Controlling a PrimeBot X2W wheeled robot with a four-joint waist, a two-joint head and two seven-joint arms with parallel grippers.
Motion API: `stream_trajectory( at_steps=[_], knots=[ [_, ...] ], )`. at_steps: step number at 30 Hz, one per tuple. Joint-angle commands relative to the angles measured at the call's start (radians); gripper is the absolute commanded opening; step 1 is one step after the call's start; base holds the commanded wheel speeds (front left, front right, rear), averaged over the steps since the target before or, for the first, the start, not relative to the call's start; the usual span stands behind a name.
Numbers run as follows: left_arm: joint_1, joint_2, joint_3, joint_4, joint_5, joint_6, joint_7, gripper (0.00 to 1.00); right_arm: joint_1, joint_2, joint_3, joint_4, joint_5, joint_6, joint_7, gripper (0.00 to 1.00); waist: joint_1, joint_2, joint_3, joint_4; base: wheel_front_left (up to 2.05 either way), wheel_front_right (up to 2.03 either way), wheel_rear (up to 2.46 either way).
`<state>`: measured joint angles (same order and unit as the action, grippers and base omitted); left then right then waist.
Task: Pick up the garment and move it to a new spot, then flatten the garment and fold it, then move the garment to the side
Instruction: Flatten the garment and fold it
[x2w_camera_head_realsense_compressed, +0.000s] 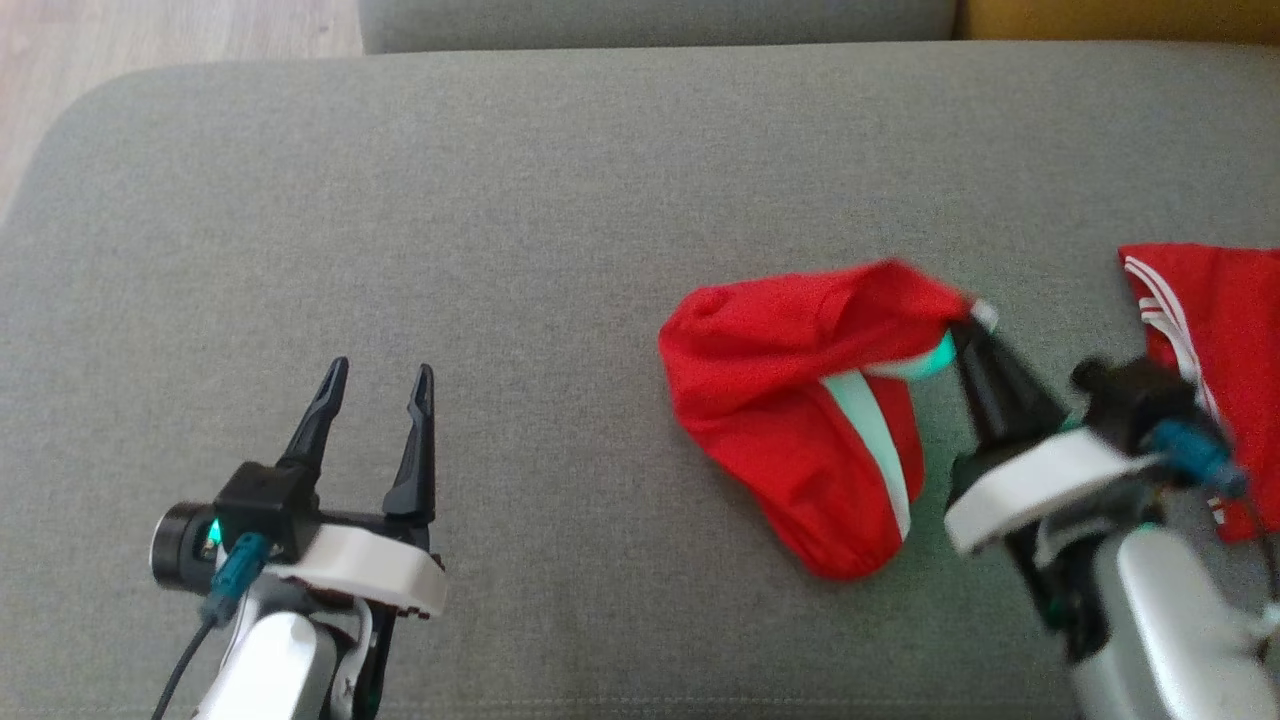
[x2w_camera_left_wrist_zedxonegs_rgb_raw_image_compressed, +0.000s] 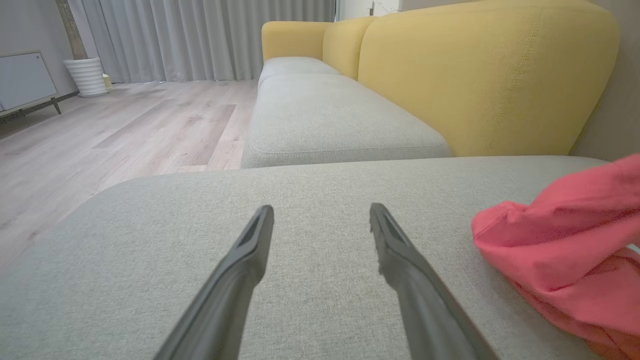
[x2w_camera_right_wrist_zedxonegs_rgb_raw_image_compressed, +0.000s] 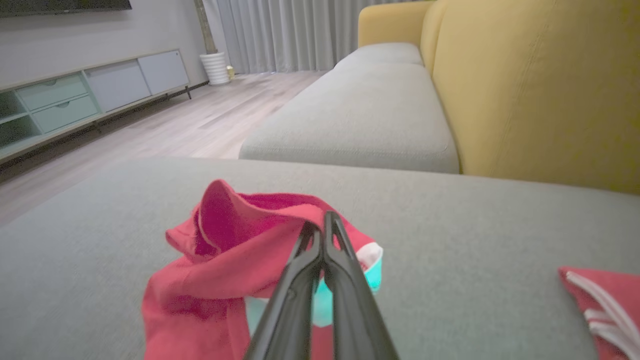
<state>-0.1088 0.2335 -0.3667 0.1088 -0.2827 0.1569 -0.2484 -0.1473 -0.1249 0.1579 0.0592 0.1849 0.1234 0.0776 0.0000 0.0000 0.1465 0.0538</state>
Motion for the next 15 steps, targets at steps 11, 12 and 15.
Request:
stream_trajectory(
  at_steps=[11,12,15],
  knots=[
    [-0.100,-0.008,0.022,-0.020,0.025,-0.023,-0.013,1.00,-0.220,-0.030,-0.183,0.060,0.015,0.007,0.065,0.00,0.0000,0.0000,0.057,0.028,0.00,0.00,0.00],
    [-0.105,-0.011,0.021,-0.020,0.026,-0.025,-0.013,1.00,-0.233,-0.034,-0.198,0.089,0.013,0.007,0.071,0.00,0.0000,0.0000,0.064,0.033,0.00,0.00,0.00],
    [-0.120,-0.017,0.019,-0.024,0.032,-0.032,-0.013,1.00,-0.277,-0.040,-0.215,0.192,0.021,0.007,0.089,0.00,0.0000,0.0000,0.090,0.045,0.00,0.00,0.00]
  ],
)
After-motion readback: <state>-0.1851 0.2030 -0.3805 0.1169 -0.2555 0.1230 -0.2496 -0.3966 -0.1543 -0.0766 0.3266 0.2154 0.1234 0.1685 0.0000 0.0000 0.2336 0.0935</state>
